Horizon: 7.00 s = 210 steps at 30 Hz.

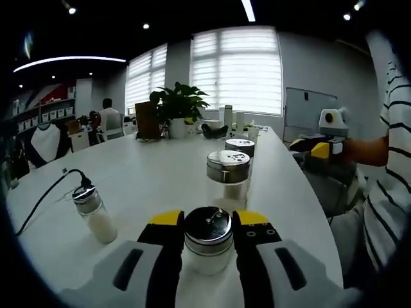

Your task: Rotate the seasoning bottle until the label or dispensing opening points toward the visible target arrow and the bottle remains upright within the marked orientation range

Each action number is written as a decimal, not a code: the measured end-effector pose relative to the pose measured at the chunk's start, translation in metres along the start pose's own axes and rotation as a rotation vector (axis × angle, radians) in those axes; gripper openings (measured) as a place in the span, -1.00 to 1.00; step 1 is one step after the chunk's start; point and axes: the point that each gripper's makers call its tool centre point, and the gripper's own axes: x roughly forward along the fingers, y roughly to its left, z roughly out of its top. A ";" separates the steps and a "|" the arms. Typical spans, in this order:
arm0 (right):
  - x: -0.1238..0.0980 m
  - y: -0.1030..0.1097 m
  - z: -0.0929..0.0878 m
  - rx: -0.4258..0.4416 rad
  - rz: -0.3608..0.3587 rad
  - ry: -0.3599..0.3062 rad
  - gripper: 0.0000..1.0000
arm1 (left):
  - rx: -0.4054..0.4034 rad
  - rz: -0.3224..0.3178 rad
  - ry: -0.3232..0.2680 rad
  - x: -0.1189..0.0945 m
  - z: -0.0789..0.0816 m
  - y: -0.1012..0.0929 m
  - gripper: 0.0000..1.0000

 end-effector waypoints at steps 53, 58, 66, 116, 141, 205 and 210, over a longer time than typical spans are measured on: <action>0.005 0.003 0.004 -0.016 0.005 0.008 -0.38 | -0.125 0.195 -0.002 -0.001 -0.003 0.005 -0.35; 0.004 0.003 0.002 -0.014 0.005 0.011 -0.38 | -0.128 0.191 -0.004 -0.001 -0.003 0.005 -0.35; 0.002 0.002 0.003 -0.014 0.001 0.007 -0.38 | -0.147 0.196 -0.018 -0.001 -0.003 0.006 -0.35; 0.001 0.003 0.004 -0.032 0.009 0.010 -0.37 | -0.178 0.172 -0.085 -0.002 0.011 0.001 -0.25; -0.002 0.002 0.002 -0.033 0.001 0.010 -0.37 | -0.047 0.118 -0.018 0.001 0.002 -0.001 -0.37; -0.001 0.003 0.008 -0.048 0.008 -0.002 -0.36 | -0.026 -0.021 -0.039 0.011 0.005 0.002 -0.35; -0.001 0.003 0.008 -0.049 0.007 -0.002 -0.36 | -0.092 0.003 -0.066 0.010 0.009 0.002 -0.29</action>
